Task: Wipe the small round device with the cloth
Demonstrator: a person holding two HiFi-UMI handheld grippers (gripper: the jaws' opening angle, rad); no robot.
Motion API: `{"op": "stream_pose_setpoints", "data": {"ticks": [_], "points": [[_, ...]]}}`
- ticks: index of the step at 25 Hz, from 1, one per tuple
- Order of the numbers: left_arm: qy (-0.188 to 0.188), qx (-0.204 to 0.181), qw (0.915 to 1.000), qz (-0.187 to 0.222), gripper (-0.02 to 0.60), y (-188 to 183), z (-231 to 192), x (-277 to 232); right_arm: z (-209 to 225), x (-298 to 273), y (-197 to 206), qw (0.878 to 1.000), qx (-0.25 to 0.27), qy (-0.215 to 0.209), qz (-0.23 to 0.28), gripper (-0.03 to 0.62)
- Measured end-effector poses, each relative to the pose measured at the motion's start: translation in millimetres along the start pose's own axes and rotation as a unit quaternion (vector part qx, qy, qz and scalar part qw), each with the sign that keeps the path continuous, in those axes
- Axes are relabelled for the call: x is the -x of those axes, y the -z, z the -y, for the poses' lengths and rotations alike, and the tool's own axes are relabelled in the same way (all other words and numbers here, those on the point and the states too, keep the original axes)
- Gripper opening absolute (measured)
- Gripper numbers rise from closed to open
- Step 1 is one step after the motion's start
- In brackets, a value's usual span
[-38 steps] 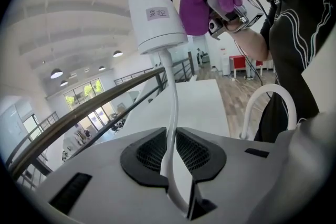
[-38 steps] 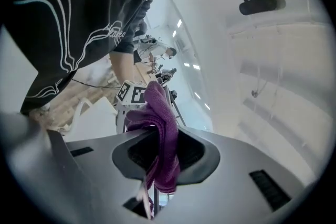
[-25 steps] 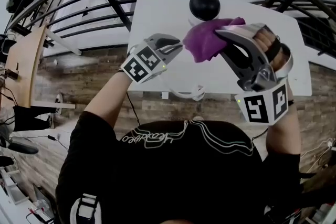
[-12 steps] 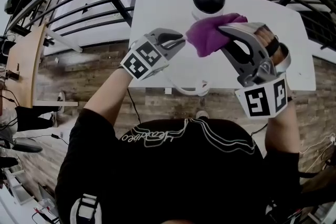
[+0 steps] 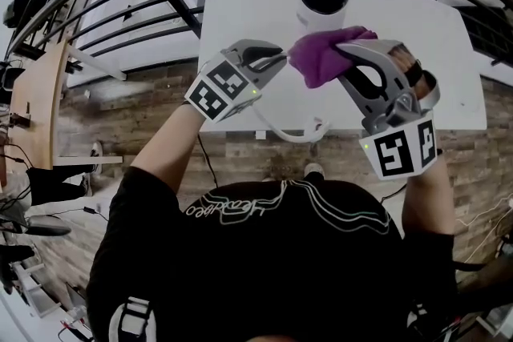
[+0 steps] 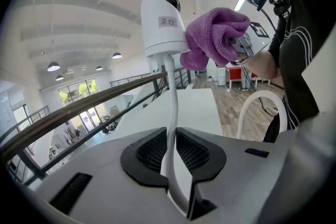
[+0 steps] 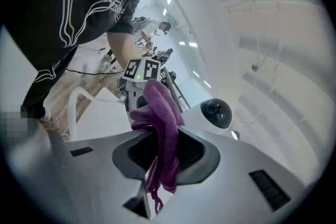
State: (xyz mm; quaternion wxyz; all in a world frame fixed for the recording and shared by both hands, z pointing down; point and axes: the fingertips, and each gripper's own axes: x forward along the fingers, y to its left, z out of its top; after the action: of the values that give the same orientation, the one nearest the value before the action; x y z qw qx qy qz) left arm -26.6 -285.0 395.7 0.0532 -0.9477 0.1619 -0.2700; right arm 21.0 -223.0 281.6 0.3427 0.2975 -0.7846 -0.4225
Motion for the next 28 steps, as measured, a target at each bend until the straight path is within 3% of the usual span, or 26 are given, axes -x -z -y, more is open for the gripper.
{"op": "stream_pose_setpoints", "data": {"ticks": [9,19,28], "points": [[-0.002,-0.002,0.9998,0.019,0.058,0,0,0,-41,-3,15,0.997,-0.051,-0.033,-0.043,0.072],[0.009,0.022,0.9992,0.033,0.058,0,-5,0,-56,26,17,0.985,-0.154,0.018,-0.070,0.072],[0.028,0.037,0.9983,0.034,0.058,-3,0,3,-49,34,32,0.985,-0.165,0.023,-0.041,0.072]]}}
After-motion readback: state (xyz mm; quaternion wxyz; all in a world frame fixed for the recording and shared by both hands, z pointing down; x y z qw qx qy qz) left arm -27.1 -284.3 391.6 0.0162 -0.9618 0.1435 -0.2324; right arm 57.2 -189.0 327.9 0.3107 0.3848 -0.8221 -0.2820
